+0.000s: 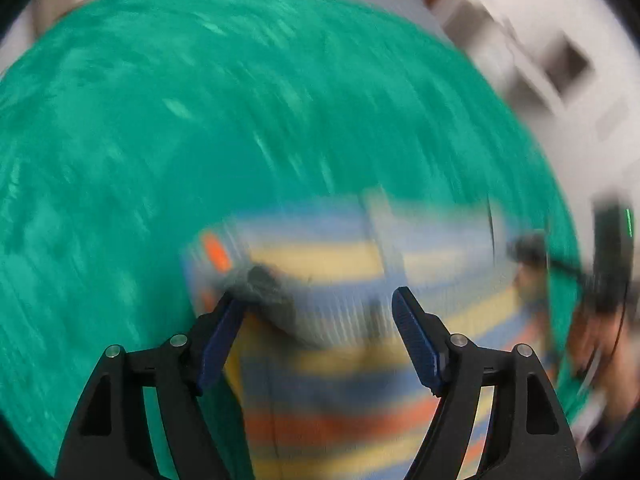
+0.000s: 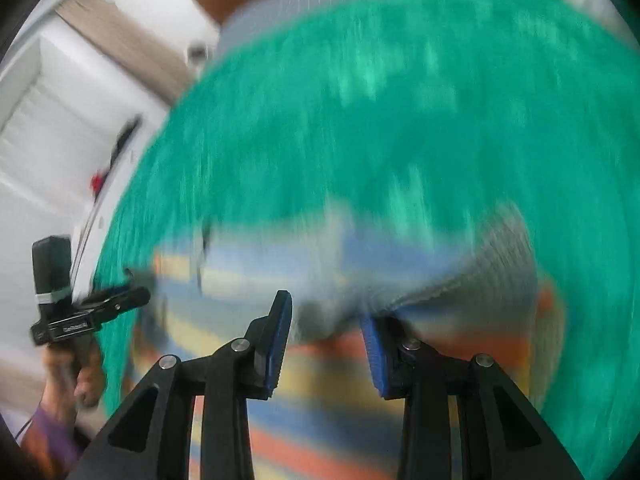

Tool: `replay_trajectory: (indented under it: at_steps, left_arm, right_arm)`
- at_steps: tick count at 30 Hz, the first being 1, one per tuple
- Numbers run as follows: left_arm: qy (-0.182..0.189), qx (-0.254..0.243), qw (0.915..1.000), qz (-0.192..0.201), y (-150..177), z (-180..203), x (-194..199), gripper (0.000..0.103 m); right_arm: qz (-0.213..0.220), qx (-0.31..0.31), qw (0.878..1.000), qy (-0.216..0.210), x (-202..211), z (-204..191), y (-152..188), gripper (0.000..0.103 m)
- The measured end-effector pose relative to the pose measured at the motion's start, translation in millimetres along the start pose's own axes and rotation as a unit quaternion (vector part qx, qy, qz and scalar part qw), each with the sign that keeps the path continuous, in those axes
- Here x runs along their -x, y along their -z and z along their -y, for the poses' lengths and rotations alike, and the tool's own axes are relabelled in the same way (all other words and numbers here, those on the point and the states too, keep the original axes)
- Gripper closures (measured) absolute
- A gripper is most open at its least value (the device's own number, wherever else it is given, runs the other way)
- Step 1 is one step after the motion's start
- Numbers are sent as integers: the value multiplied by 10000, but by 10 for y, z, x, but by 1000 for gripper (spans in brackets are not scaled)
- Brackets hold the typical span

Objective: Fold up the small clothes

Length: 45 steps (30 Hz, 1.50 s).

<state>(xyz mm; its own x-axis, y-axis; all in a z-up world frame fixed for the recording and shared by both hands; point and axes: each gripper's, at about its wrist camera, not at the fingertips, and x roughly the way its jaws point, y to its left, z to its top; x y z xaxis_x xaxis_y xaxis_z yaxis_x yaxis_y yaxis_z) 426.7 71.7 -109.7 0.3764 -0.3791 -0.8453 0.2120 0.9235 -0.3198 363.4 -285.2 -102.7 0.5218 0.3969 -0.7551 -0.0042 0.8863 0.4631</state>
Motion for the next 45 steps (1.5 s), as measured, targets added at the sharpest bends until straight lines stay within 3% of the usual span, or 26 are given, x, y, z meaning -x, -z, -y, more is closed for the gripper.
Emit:
replay_trajectory:
  at_steps: [2, 4, 8, 10, 12, 13, 15, 17, 19, 21, 23, 25, 28, 31, 33, 37, 45]
  left_arm:
    - [37, 487, 9980, 409, -123, -138, 196, 24]
    - [286, 604, 9959, 615, -96, -232, 385, 20]
    - [161, -99, 9982, 561, 409, -155, 612, 18]
    - [107, -468, 9984, 299, 770, -60, 574, 18]
    - [-312, -873, 9956, -97, 1207, -43, 462, 27]
    - [-583, -977, 9931, -272, 1370, -78, 402, 42]
    - [-955, -993, 9899, -336, 1755, -213, 472, 47]
    - [-1161, -815, 9897, -181, 1934, -306, 678, 47]
    - [-1158, -468, 9922, 32, 2033, -360, 855, 48]
    - [-1214, -326, 9913, 376, 2148, -283, 1034, 38]
    - [-1206, -357, 9899, 648, 2298, -157, 1135, 16]
    - [-1365, -437, 9854, 916, 2460, 2, 1146, 12]
    - [-1550, -592, 9794, 1150, 2625, 118, 999, 11]
    - [-1745, -785, 9752, 1110, 2790, 163, 724, 5]
    - [-1779, -852, 9690, 1486, 2888, 139, 703, 1]
    - [-1496, -732, 9710, 1714, 2929, 15, 736, 1]
    - [-1478, -773, 9684, 1853, 2983, 45, 732, 1]
  right_arm:
    - [534, -60, 9985, -94, 148, -94, -46, 64]
    - [562, -63, 9981, -242, 244, -141, 11, 59]
    - [82, 725, 9972, -134, 434, -307, 424, 58]
    - [-226, 1075, 9937, -201, 552, -339, 786, 57]
    - [-583, 1313, 9895, -173, 647, -291, 1148, 57]
    - [-770, 1410, 9870, -87, 679, -239, 1363, 57]
    - [-1013, 1616, 9811, 336, 817, -87, 1783, 57]
    - [-872, 1607, 9817, 529, 1039, 79, 2033, 57]
    - [-804, 1466, 9801, 1067, 1250, 156, 2228, 56]
    - [-435, 1248, 9868, 936, 1492, 175, 2384, 56]
    - [-44, 1053, 9914, 777, 1689, 149, 2583, 51]
    - [315, 956, 9922, 730, 1795, 77, 2775, 42]
    - [653, 977, 9886, 941, 1812, 9, 3084, 38]
    - [788, 917, 9870, 1059, 1662, 89, 3240, 37]
    - [986, 951, 9848, 1069, 1637, 109, 3324, 32]
    - [1106, 1220, 9784, 1251, 1543, 72, 3355, 25]
    - [1312, 1322, 9738, 1306, 1502, 63, 3436, 20]
